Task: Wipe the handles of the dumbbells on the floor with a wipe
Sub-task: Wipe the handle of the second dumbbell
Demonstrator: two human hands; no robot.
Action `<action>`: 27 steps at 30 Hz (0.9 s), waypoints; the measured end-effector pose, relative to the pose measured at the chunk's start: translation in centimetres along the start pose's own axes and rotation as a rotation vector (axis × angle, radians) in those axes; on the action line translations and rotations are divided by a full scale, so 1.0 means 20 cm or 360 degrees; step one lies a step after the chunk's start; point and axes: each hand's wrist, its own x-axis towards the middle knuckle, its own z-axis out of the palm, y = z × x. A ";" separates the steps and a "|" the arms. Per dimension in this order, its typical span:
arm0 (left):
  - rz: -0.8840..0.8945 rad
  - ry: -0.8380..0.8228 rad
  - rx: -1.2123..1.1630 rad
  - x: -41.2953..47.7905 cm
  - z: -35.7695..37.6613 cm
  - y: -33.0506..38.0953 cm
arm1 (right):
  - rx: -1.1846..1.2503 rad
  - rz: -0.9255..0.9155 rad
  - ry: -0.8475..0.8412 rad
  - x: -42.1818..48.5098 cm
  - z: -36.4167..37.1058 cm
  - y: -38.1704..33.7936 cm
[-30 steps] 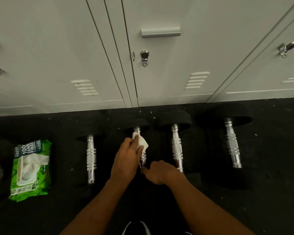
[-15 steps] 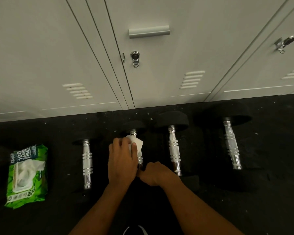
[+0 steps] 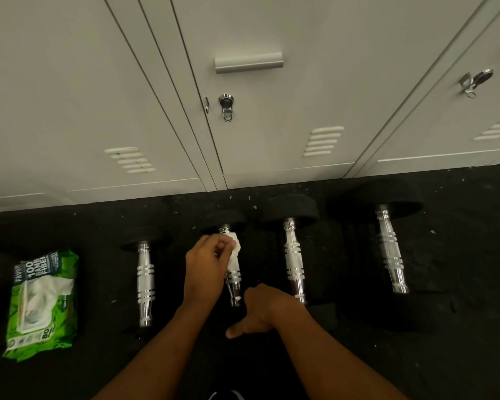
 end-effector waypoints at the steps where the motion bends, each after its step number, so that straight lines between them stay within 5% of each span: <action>1: -0.0003 0.0004 0.0016 0.01 0.01 0.00 | -0.0012 -0.0004 -0.0006 0.00 0.00 0.00; 11: 0.0584 -0.0186 0.0750 -0.02 0.00 -0.09 | -0.0018 -0.0024 -0.0012 -0.01 0.00 0.00; 27: 0.0921 -0.1090 0.0579 -0.12 -0.13 -0.20 | 0.0003 -0.0058 -0.0035 0.05 0.03 0.01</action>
